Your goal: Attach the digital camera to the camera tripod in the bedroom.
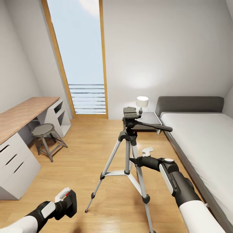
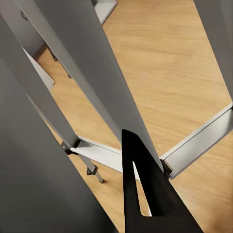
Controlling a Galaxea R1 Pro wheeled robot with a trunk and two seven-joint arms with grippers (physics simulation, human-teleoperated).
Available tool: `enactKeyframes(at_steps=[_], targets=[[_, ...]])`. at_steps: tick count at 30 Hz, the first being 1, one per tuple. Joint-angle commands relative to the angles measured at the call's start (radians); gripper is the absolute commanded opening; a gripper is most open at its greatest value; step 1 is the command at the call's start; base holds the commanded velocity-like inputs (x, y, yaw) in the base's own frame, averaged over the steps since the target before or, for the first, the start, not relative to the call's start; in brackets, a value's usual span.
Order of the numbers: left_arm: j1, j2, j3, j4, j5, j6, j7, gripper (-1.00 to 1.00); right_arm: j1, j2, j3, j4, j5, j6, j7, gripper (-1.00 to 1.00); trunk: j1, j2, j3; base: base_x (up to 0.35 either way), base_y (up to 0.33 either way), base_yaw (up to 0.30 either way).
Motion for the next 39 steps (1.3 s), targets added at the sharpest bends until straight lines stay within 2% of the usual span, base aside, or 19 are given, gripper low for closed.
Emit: enactKeyframes(at_steps=[1,4,12,20,24,26,29,39], targets=[[0.005,0.001,-0.001,-0.006,-0.001,-0.001,-0.008,-1.00,-0.001,0.000,0.001,-0.004,0.002,0.013,0.001,-1.00,0.001,-0.002,-0.002,0.000,0.000,0.000],[0.022,0.002,-0.001,-0.023,-0.013,-0.018,-0.023,-1.00,-0.001,0.002,-0.002,-0.019,0.011,0.017,0.001,-1.00,0.001,-0.002,-0.002,0.000,0.000,0.000],[0.067,0.003,-0.001,-0.066,-0.015,-0.034,-0.050,-1.00,-0.001,0.002,-0.005,-0.061,0.044,0.020,0.001,-1.00,0.001,-0.002,-0.002,0.000,0.000,0.000],[0.068,0.003,-0.002,-0.097,-0.016,-0.034,-0.049,-1.00,-0.001,0.002,-0.006,-0.061,0.049,0.020,0.001,-1.00,0.001,-0.002,-0.002,0.000,0.000,0.000],[0.046,-0.020,-0.005,-0.074,-0.029,-0.055,-0.026,-1.00,-0.001,0.002,-0.012,-0.048,0.048,0.035,0.007,-1.00,0.001,-0.002,-0.002,0.000,0.000,0.000],[0.035,-0.010,-0.005,-0.063,-0.027,-0.062,-0.014,-1.00,-0.001,0.002,-0.012,-0.048,0.048,0.035,0.006,-1.00,0.001,-0.002,-0.002,0.000,0.000,0.000],[0.053,0.002,-0.005,-0.045,-0.020,-0.045,-0.020,-1.00,-0.001,-0.006,-0.010,-0.044,0.037,0.044,0.006,-1.00,0.001,-0.002,-0.002,0.000,0.000,0.000],[0.075,0.007,-0.004,0.015,-0.016,-0.091,-0.069,-1.00,-0.001,-0.022,-0.009,-0.049,0.003,0.088,0.005,-1.00,0.001,-0.002,-0.002,0.000,0.000,0.000]])
